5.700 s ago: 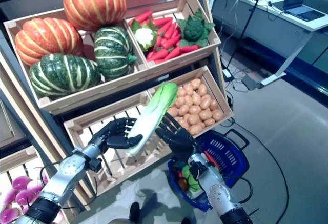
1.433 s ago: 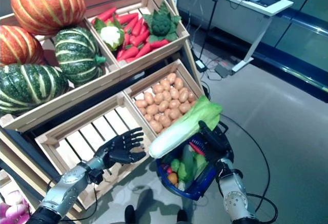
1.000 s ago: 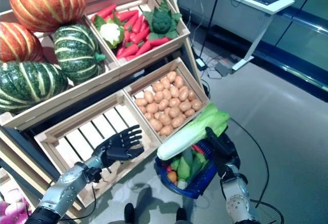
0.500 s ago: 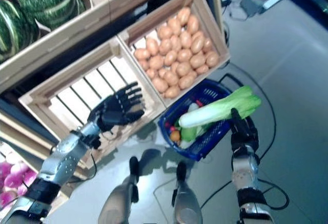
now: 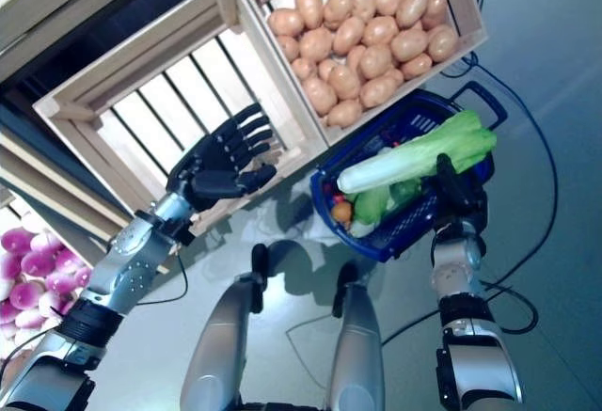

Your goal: Put vegetables into the basket

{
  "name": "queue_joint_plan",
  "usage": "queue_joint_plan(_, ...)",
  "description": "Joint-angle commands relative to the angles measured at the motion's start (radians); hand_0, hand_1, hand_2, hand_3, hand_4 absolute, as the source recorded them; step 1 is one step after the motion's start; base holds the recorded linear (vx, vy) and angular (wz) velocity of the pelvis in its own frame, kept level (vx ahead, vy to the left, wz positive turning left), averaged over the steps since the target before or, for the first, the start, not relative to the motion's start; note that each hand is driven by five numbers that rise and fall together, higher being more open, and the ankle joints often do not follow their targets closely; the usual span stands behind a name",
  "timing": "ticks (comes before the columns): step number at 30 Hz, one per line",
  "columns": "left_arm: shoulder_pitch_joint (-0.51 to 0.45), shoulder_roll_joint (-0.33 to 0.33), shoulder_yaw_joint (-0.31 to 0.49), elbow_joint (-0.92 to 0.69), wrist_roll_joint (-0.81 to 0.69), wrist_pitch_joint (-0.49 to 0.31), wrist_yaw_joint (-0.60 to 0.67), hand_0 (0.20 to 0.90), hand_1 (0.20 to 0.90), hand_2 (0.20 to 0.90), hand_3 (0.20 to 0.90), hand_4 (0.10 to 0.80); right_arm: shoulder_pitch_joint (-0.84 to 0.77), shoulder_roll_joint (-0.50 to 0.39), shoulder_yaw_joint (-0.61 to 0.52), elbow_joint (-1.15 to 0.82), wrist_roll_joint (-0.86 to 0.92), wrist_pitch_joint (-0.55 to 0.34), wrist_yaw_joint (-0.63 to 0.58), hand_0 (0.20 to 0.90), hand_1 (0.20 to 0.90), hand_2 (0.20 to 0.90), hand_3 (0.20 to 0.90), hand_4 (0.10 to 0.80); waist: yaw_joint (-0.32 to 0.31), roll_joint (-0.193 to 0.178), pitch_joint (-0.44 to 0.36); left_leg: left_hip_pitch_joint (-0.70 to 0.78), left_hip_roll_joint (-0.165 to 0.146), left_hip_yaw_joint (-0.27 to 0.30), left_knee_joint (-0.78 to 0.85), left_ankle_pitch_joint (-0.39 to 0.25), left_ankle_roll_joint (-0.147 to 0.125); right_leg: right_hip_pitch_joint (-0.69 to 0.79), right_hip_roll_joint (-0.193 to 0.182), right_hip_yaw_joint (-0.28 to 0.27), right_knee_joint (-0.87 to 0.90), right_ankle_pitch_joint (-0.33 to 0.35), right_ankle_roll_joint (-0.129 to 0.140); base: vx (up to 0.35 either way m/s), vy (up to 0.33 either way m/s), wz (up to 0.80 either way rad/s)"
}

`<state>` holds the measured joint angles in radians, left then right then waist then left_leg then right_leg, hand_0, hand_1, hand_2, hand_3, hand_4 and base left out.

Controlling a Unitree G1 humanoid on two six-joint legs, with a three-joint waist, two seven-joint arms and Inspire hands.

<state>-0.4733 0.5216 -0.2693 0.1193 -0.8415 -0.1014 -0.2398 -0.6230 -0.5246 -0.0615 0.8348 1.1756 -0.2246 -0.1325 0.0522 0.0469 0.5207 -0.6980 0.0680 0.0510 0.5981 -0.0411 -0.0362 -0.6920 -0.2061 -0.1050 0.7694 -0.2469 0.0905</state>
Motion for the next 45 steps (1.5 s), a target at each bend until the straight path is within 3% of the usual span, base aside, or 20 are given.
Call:
queue_joint_plan(1, -0.118, -0.024, 0.043, -0.125, -0.078, -0.122, -0.038, 0.9, 0.9, 0.9, 0.9, 0.8, -0.143, -0.114, 0.03, 0.003, -0.116, -0.071, -0.044, 0.3, 0.3, 0.3, 0.3, 0.4, 0.01, 0.008, -0.001, -0.047, -0.02, -0.026, 0.171, -0.15, 0.007, -0.03, -0.017, -0.013, 0.107, 0.03, -0.053, -0.034, 0.035, 0.02)
queue_joint_plan(8, -0.168, -0.025, 0.03, -0.129, -0.12, -0.096, -0.013, 0.9, 0.9, 0.9, 0.9, 0.8, -0.264, -0.121, 0.099, 0.06, -0.235, -0.012, -0.16, 0.3, 0.3, 0.3, 0.3, 0.4, 0.016, 0.031, -0.001, -0.173, -0.026, -0.031, 0.362, -0.247, 0.02, -0.17, -0.031, 0.022, 0.286, -0.046, -0.06, 0.003, 0.04, 0.03)
queue_joint_plan(11, -0.177, -0.035, 0.016, -0.109, -0.113, -0.106, -0.003, 0.9, 0.9, 0.9, 0.9, 0.8, -0.287, -0.107, 0.129, 0.076, -0.293, 0.012, -0.207, 0.3, 0.3, 0.3, 0.3, 0.4, 0.015, 0.037, -0.001, -0.217, -0.03, -0.027, 0.391, -0.24, 0.03, -0.217, -0.033, 0.026, 0.313, -0.036, -0.068, -0.029, 0.037, 0.05)
queue_joint_plan(12, -0.177, -0.036, 0.013, -0.101, -0.121, -0.113, -0.011, 0.9, 0.9, 0.9, 0.9, 0.8, -0.293, -0.102, 0.137, 0.083, -0.319, 0.031, -0.222, 0.524, 0.524, 0.524, 0.524, 0.549, 0.015, 0.038, -0.001, -0.222, -0.031, -0.026, 0.397, -0.241, 0.032, -0.225, -0.031, 0.029, 0.32, -0.036, -0.067, 0.014, 0.044, 0.08)
queue_joint_plan(13, -0.177, -0.04, 0.009, -0.094, -0.123, -0.124, -0.016, 0.9, 0.9, 0.9, 0.9, 0.8, -0.3, -0.097, 0.15, 0.094, -0.362, 0.054, -0.242, 0.9, 0.9, 0.9, 0.9, 0.8, 0.015, 0.039, -0.001, -0.225, -0.032, -0.025, 0.401, -0.244, 0.034, -0.233, -0.03, 0.031, 0.327, -0.036, -0.066, 0.015, 0.043, 0.08)
queue_joint_plan(15, -0.169, -0.046, 0.004, -0.096, -0.119, -0.135, -0.037, 0.9, 0.9, 0.9, 0.9, 0.8, -0.297, -0.091, 0.17, 0.111, -0.386, 0.065, -0.256, 0.9, 0.9, 0.9, 0.9, 0.8, 0.018, 0.039, -0.001, -0.207, -0.037, -0.028, 0.406, -0.266, 0.034, -0.224, -0.027, 0.034, 0.332, -0.048, -0.06, 0.113, 0.036, 0.04)
queue_joint_plan(19, -0.158, -0.051, -0.008, -0.102, -0.118, -0.132, -0.068, 0.9, 0.9, 0.9, 0.9, 0.8, -0.287, -0.084, 0.183, 0.131, -0.391, 0.073, -0.257, 0.9, 0.9, 0.9, 0.9, 0.8, 0.019, 0.043, -0.001, -0.218, -0.043, -0.027, 0.404, -0.243, 0.032, -0.23, -0.025, 0.03, 0.321, -0.023, -0.065, 0.02, 0.006, 0.0)
queue_joint_plan(28, -0.163, -0.038, -0.018, -0.103, -0.137, -0.132, -0.084, 0.9, 0.9, 0.9, 0.9, 0.8, -0.291, -0.09, 0.193, 0.17, -0.434, 0.047, -0.287, 0.9, 0.9, 0.9, 0.9, 0.8, 0.016, 0.048, -0.001, -0.206, -0.045, -0.018, 0.415, -0.255, 0.039, -0.223, -0.016, 0.032, 0.318, -0.021, -0.068, 0.025, 0.011, 0.0)
queue_joint_plan(33, -0.164, -0.029, -0.026, -0.093, -0.153, -0.142, -0.086, 0.9, 0.9, 0.9, 0.9, 0.8, -0.305, -0.106, 0.247, 0.167, -0.732, 0.104, -0.477, 0.9, 0.9, 0.9, 0.9, 0.8, 0.012, 0.042, -0.001, -0.155, -0.033, -0.008, 0.384, -0.251, 0.034, -0.171, -0.006, 0.029, 0.283, -0.013, -0.066, 0.045, 0.009, 0.0)
queue_joint_plan(37, -0.15, -0.015, -0.034, -0.095, -0.153, -0.159, -0.103, 0.9, 0.9, 0.9, 0.9, 0.8, -0.306, -0.125, 0.306, 0.15, -0.965, 0.19, -0.637, 0.9, 0.9, 0.9, 0.9, 0.8, 0.01, 0.037, -0.001, -0.065, -0.016, 0.002, 0.276, -0.21, 0.02, -0.078, 0.001, 0.026, 0.181, 0.022, -0.054, 0.021, 0.001, -0.01)
queue_joint_plan(40, -0.144, -0.004, -0.045, -0.098, -0.152, -0.162, -0.101, 0.9, 0.9, 0.9, 0.9, 0.8, -0.297, -0.124, 0.325, 0.126, -1.018, 0.214, -0.69, 0.9, 0.9, 0.9, 0.9, 0.8, 0.012, 0.033, -0.001, 0.008, -0.015, 0.006, 0.173, -0.168, 0.009, -0.005, 0.007, 0.017, 0.09, 0.052, -0.043, 0.0, 0.0, 0.0)
queue_joint_plan(45, -0.093, 0.0, -0.061, -0.085, -0.086, -0.1, -0.087, 0.9, 0.9, 0.9, 0.9, 0.8, -0.181, -0.081, 0.342, 0.03, -1.042, 0.24, -0.692, 0.9, 0.9, 0.9, 0.9, 0.8, 0.022, 0.002, -0.057, 0.207, -0.048, -0.006, -0.088, -0.079, -0.001, 0.211, 0.01, -0.036, -0.202, 0.129, -0.016, 0.031, 0.01, -0.04)
